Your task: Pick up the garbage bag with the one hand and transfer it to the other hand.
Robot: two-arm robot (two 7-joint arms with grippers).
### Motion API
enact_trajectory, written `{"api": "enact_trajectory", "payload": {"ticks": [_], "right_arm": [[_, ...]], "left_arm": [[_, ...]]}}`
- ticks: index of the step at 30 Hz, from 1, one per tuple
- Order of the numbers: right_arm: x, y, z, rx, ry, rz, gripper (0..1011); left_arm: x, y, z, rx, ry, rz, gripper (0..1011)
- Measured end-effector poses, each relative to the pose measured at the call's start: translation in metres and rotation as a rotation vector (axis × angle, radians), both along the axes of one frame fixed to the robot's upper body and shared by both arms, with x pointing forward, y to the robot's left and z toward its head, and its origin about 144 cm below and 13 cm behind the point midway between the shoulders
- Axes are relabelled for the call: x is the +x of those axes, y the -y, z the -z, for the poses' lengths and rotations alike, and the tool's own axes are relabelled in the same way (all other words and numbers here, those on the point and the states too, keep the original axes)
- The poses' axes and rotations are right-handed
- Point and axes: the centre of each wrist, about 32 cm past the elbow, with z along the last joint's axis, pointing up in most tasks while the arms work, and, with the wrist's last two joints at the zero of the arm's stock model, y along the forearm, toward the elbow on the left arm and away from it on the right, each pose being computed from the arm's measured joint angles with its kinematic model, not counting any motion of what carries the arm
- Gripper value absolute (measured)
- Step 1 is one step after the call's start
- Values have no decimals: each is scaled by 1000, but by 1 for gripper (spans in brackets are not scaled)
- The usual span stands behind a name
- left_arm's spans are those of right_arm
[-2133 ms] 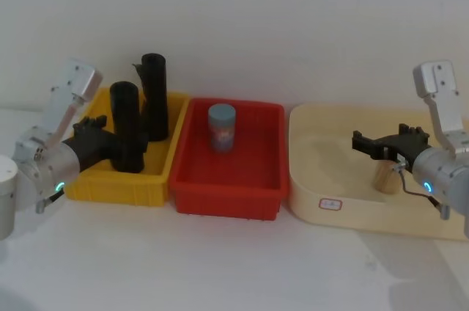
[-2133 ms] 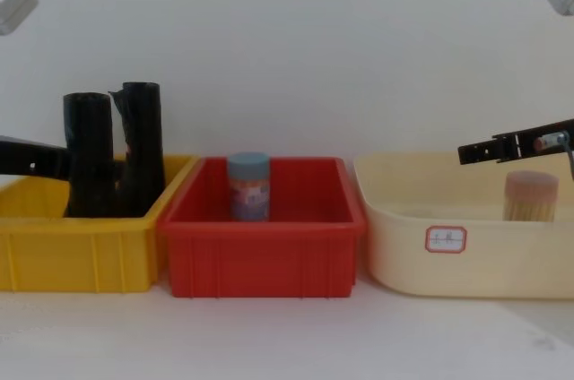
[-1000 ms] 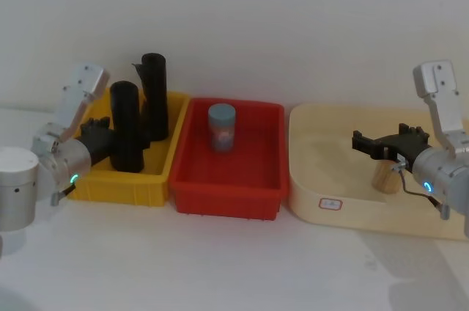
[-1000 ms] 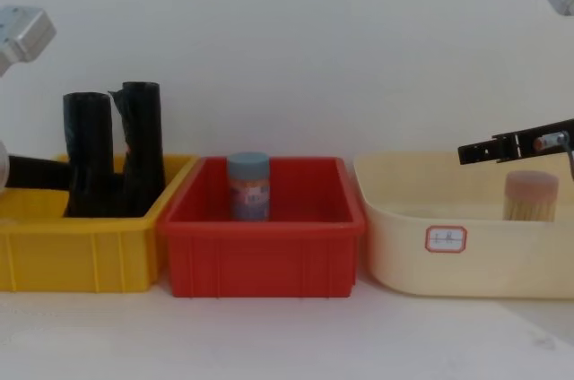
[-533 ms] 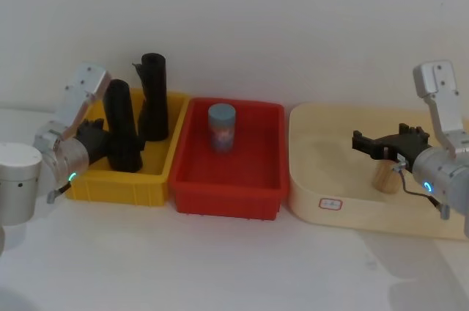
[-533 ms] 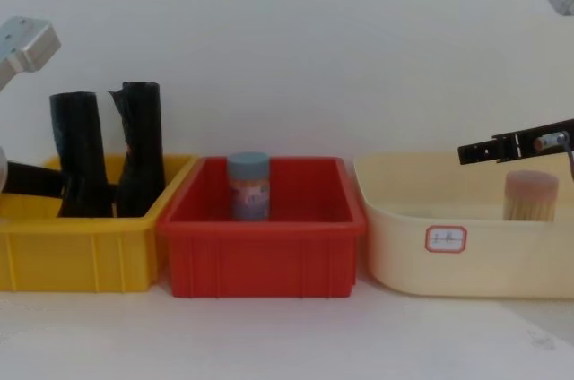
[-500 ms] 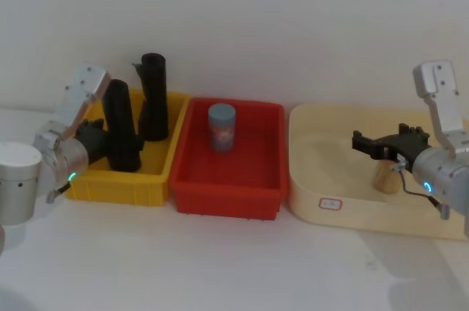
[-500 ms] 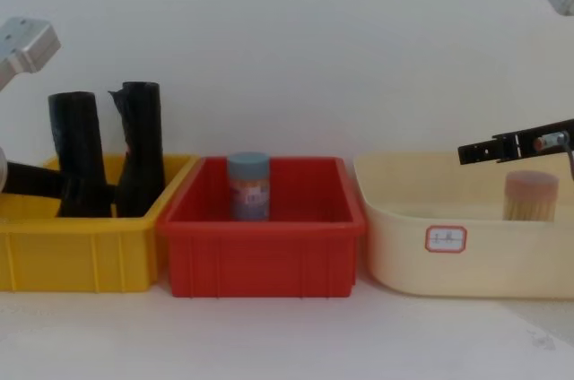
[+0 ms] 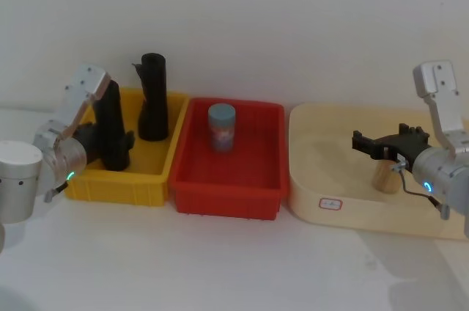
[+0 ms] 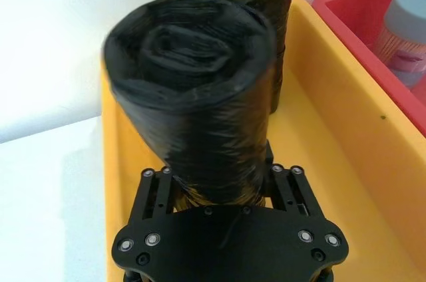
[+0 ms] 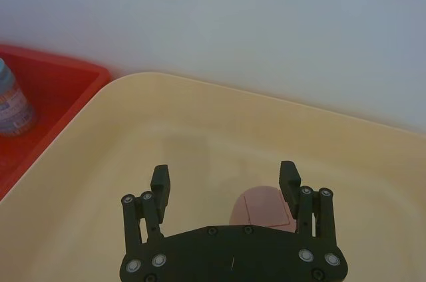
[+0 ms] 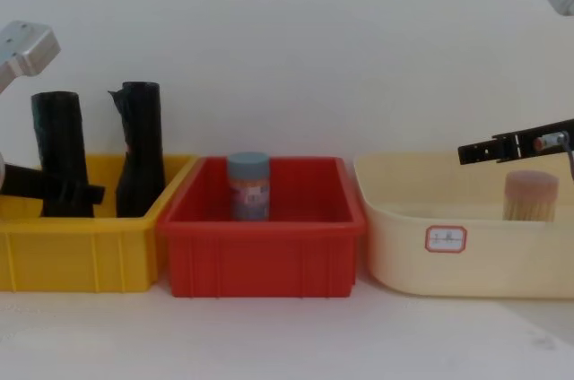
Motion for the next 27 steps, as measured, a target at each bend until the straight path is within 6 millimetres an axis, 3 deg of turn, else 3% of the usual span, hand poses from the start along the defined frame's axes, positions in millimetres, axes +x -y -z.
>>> {"api": "enact_trajectory", "payload": {"ticks": [6, 27], "right_arm": [[0, 0, 0, 0, 0, 0, 1001], [0, 0, 0, 0, 0, 0, 1001]], "left_arm": [[1, 0, 0, 4, -1, -2, 522], [1, 0, 0, 9, -3, -5, 436]]}}
